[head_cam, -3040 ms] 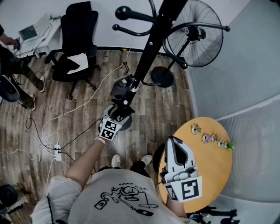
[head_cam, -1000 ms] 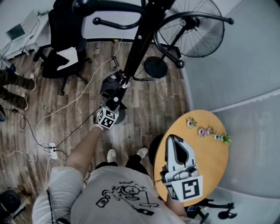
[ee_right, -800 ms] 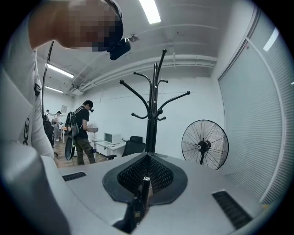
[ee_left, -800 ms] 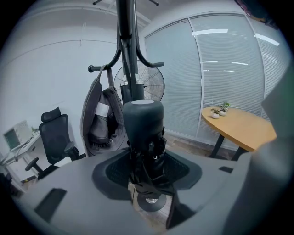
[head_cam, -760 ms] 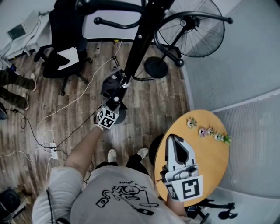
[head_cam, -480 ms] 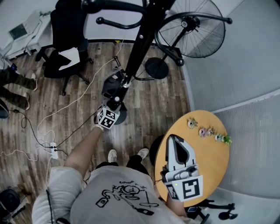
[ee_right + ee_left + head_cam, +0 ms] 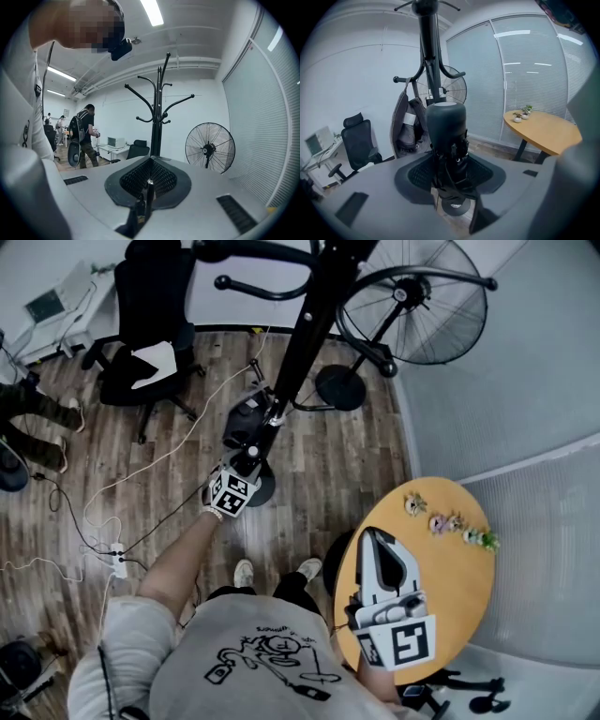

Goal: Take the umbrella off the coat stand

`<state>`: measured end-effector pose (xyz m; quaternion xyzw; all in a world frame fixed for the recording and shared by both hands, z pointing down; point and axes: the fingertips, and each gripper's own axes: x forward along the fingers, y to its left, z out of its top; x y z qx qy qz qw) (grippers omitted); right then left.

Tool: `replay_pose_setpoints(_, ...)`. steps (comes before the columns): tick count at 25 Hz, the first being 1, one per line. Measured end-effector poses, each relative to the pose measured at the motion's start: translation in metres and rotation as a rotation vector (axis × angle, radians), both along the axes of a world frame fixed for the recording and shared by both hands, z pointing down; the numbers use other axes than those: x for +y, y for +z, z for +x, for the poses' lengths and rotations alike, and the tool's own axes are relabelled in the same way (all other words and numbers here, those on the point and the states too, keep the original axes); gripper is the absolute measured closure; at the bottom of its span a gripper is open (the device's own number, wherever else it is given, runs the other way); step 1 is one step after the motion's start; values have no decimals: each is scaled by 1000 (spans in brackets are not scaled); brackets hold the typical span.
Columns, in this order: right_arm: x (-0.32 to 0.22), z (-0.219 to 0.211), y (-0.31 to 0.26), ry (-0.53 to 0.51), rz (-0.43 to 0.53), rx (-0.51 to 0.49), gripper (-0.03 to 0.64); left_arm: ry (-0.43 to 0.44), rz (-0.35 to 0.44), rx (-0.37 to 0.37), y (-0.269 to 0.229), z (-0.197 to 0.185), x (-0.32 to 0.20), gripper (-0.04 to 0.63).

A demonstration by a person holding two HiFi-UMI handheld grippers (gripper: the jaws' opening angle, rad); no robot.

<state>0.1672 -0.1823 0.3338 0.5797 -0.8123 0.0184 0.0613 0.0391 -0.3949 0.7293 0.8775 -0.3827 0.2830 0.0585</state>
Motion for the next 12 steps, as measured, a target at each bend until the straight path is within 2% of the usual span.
replay_pose_setpoints(12, 4, -6, 0, -18, 13, -1, 601, 2, 14, 6, -9, -7, 10, 402)
